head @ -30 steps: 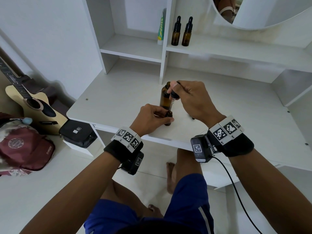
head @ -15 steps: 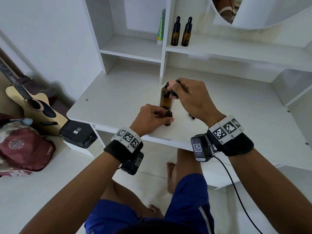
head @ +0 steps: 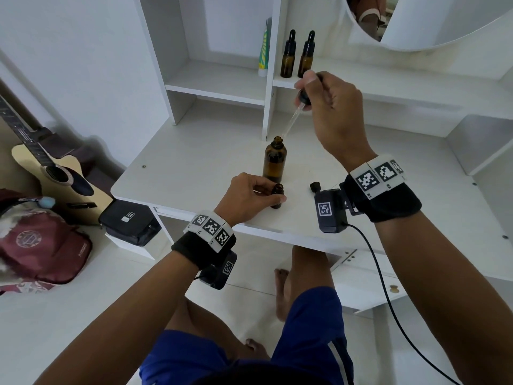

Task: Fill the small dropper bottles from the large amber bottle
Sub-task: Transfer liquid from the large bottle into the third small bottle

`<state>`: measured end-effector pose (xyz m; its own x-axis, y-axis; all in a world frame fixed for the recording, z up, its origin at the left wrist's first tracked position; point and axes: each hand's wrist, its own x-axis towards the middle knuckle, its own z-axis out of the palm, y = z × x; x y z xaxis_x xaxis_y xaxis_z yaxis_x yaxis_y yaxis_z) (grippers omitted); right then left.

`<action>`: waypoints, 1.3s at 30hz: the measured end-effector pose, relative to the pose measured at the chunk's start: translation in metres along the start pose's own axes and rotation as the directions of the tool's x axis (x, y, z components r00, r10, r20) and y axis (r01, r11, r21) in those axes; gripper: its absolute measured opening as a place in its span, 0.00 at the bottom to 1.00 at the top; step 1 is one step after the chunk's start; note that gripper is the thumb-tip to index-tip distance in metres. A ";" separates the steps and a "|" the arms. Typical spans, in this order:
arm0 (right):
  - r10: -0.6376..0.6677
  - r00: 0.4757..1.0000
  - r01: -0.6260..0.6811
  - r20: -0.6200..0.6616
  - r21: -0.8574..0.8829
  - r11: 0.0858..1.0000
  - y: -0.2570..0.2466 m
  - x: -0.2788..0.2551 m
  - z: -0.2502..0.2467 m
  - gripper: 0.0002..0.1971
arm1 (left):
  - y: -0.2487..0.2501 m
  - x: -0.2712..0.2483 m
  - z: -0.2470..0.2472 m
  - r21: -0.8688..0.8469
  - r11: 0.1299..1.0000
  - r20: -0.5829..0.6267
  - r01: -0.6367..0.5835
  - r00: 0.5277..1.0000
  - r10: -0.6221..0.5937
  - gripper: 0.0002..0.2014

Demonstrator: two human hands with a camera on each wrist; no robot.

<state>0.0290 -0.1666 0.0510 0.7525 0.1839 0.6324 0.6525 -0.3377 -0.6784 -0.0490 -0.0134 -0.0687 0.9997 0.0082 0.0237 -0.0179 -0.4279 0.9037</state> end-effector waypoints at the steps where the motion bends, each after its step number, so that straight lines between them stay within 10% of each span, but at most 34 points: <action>1: 0.003 1.000 -0.003 -0.002 -0.002 1.000 0.001 0.002 0.002 0.20 | 0.000 0.000 0.000 0.001 1.000 -0.002 -0.001 1.000 0.001 0.09; 15: 0.121 0.935 -0.045 0.334 -0.227 0.973 0.027 -0.013 0.028 0.20 | -0.002 0.001 0.001 0.006 1.000 -0.007 0.004 1.000 -0.004 0.12; 39: 0.121 0.931 -0.038 0.346 -0.237 0.971 0.028 -0.015 0.032 0.20 | -0.005 0.003 0.002 0.033 0.999 -0.021 -0.026 0.999 0.026 0.13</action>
<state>0.0390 -0.1496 0.0105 0.8099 0.4493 0.3772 0.5837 -0.5538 -0.5938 -0.0458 -0.0127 -0.0738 0.9983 0.0156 0.0565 -0.0431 -0.4576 0.8881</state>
